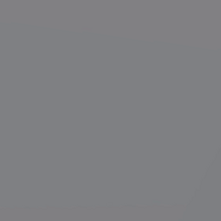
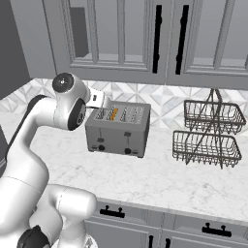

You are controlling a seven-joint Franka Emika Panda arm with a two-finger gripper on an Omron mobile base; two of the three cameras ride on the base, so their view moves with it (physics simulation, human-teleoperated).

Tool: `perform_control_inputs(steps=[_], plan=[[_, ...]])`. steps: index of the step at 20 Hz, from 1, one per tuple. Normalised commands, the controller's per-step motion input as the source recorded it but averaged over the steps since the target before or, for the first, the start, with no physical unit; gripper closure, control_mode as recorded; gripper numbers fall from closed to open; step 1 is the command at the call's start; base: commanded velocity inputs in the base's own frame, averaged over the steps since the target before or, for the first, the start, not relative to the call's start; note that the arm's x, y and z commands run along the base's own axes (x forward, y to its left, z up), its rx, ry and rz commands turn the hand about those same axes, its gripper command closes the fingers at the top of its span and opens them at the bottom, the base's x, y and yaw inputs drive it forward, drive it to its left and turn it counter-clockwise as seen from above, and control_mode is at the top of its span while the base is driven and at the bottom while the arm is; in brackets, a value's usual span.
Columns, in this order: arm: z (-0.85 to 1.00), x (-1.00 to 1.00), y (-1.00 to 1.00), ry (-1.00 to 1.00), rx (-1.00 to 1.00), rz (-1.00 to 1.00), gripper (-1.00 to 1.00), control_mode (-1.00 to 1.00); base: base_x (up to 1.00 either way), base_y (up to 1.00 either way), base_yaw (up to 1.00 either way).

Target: Start the toaster. Once the lever pops up, take the bread to the plate on the dining counter.

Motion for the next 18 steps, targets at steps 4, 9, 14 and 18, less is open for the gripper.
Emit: perform_control_inputs(steps=[4,9,14,18], plan=[[0.00,0.00,0.00,0.00,0.00,0.00,-1.00,-1.00,0.00,0.00,0.00],[0.00,0.00,0.00,0.00,0.00,0.00,-1.00,-1.00,0.00,0.00,0.00],[0.00,0.00,0.00,0.00,0.00,0.00,-1.00,-1.00,0.00,0.00,0.00],[0.00,0.00,0.00,0.00,0.00,0.00,-1.00,-1.00,0.00,0.00,0.00]])
